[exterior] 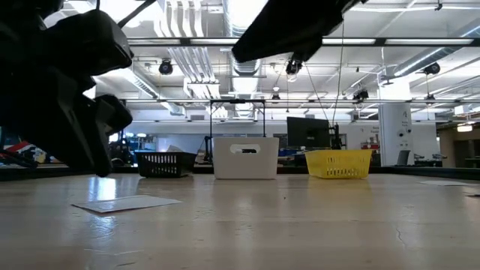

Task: Pick & Place First Aid Supplies
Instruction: Put the blue bandage into the white bin

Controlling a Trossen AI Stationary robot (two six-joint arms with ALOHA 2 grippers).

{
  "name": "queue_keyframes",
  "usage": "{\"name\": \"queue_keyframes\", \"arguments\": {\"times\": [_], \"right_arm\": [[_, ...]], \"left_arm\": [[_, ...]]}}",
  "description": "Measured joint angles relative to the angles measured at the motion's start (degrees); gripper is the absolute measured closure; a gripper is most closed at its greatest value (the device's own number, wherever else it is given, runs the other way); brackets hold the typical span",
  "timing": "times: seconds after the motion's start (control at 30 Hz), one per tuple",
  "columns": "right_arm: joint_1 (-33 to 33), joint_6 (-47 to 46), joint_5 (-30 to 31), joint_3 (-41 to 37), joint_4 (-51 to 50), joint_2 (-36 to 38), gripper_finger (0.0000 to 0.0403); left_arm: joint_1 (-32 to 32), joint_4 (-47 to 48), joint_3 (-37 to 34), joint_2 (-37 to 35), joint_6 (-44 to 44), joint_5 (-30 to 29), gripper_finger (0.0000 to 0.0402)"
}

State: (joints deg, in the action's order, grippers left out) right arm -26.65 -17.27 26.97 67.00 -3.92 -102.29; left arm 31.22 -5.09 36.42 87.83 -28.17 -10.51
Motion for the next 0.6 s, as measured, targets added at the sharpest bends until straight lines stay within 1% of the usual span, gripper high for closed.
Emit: {"name": "queue_keyframes", "arguments": {"times": [0.07,0.23,0.3,0.43,0.6], "right_arm": [[0.02,1.39,-0.75,1.70,-1.38,-1.67,0.0365],[0.03,5.63,-7.30,4.15,-1.39,-5.19,0.0365],[0.02,6.46,-8.78,4.85,-1.26,-6.66,0.0365],[0.04,8.81,-9.50,7.07,-1.28,-10.37,0.0365],[0.04,12.33,-9.53,11.51,-1.29,-15.52,0.0365]], "left_arm": [[0.06,0.01,-0.03,0.27,-0.05,0.41,0.0303],[0.09,0.59,-0.12,0.37,-0.26,0.42,0.0303],[0.09,1.03,-0.15,0.37,-0.42,0.32,0.0303],[0.07,-0.19,-0.15,1.27,-0.61,0.11,0.0303],[0.50,-3.94,-0.15,3.12,0.01,0.33,0.0303]]}}
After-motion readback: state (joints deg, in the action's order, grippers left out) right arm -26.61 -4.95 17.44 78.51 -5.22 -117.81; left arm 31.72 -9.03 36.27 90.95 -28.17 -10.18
